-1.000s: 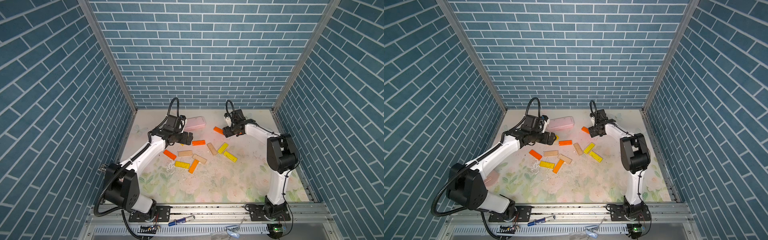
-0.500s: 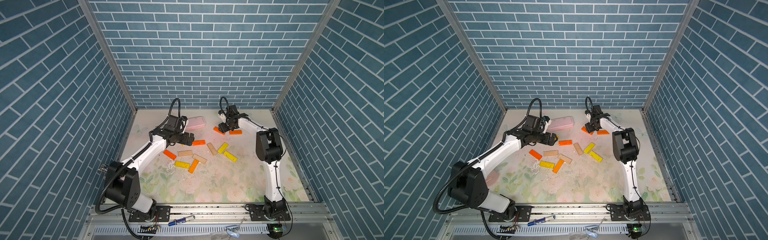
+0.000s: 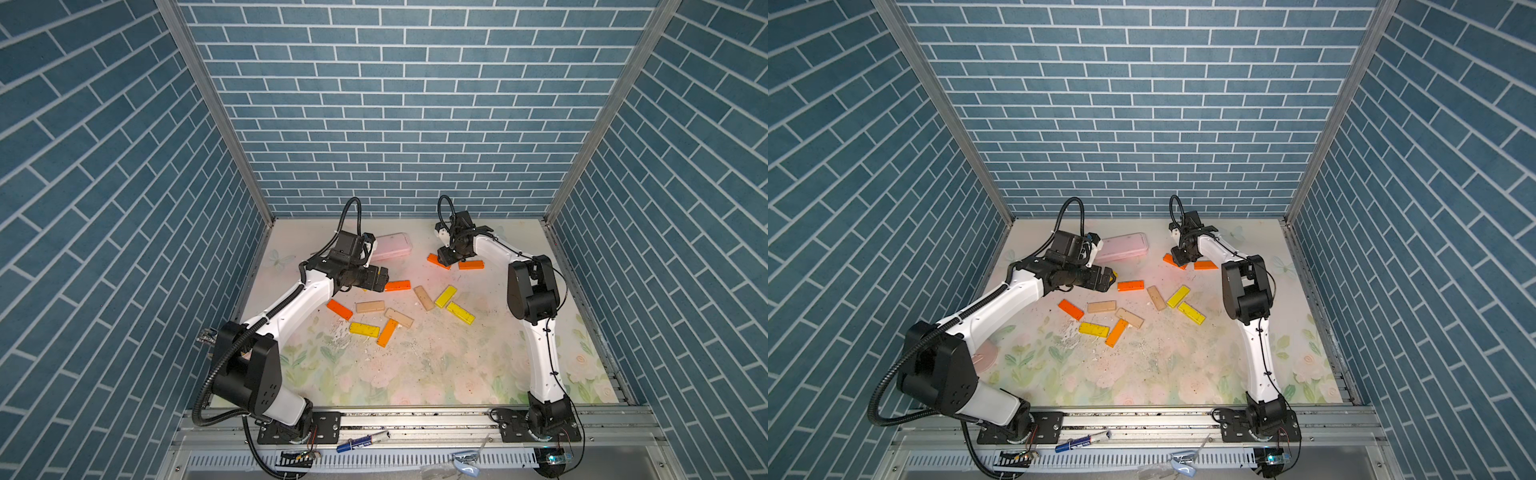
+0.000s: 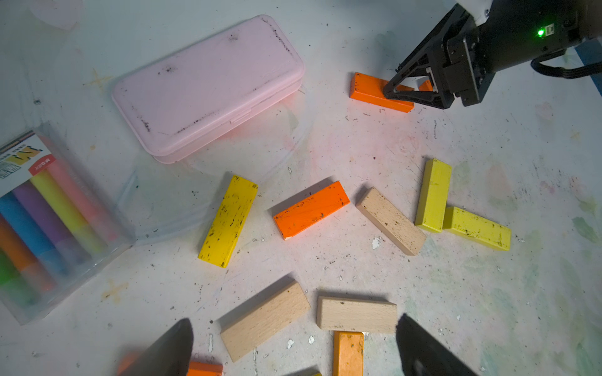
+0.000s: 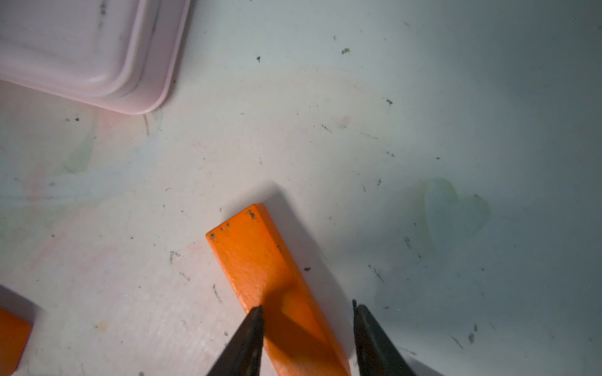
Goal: Assemble the number 6 with building blocks
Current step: Assemble the building block at the center of the board.
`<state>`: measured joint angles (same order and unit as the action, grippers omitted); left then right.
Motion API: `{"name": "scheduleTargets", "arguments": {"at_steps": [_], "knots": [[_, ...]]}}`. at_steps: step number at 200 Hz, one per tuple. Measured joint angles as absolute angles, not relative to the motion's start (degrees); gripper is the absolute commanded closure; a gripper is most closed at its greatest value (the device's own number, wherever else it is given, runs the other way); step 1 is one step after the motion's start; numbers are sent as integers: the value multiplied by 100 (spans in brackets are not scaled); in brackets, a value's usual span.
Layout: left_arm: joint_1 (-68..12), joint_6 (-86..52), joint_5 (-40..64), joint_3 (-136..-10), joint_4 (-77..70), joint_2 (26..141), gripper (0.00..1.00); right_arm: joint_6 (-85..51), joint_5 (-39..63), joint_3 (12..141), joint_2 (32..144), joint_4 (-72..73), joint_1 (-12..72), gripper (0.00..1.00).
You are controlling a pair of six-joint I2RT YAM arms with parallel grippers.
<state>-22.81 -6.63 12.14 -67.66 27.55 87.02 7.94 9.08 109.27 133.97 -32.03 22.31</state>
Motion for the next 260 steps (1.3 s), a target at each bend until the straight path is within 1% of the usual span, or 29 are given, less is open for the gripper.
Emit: {"name": "scheduleTargets", "arguments": {"at_steps": [16, 67, 80, 104, 127, 139, 161, 187, 208, 260], "knots": [[-2281, -663, 1216, -6766, 2755, 8702, 2, 799, 941, 10923, 13397, -3186, 2239, 46], [-2281, -661, 1227, -6766, 2755, 8702, 2, 845, 1146, 10879, 13397, -3277, 2276, 43], [-2281, -661, 1227, -6766, 2755, 8702, 2, 910, 1173, 10901, 13406, -3315, 2276, 47], [-2281, -661, 1227, -6766, 2755, 8702, 2, 954, 1177, 11177, 13526, -3529, 2279, 48], [-2281, -661, 1227, -6766, 2755, 8711, 2, 1044, 1138, 11389, 13679, -3621, 2285, 52], [-2281, -661, 1227, -6766, 2755, 8726, 2, 1066, 1096, 11467, 13753, -3706, 2294, 57], [-2281, -661, 1227, -6766, 2755, 8755, 2, 1076, 969, 11502, 13782, -3798, 2340, 61], [-2281, -661, 1229, -6766, 2755, 8757, 2, 858, 742, 11500, 13778, -3828, 2416, 72], [-2281, -663, 1236, -6766, 2755, 8757, 2, 543, 626, 11299, 13675, -3697, 2438, 73], [-2281, -687, 1313, -6766, 2753, 8759, 2, -296, 228, 10060, 12962, -3179, 2438, 73]]}}
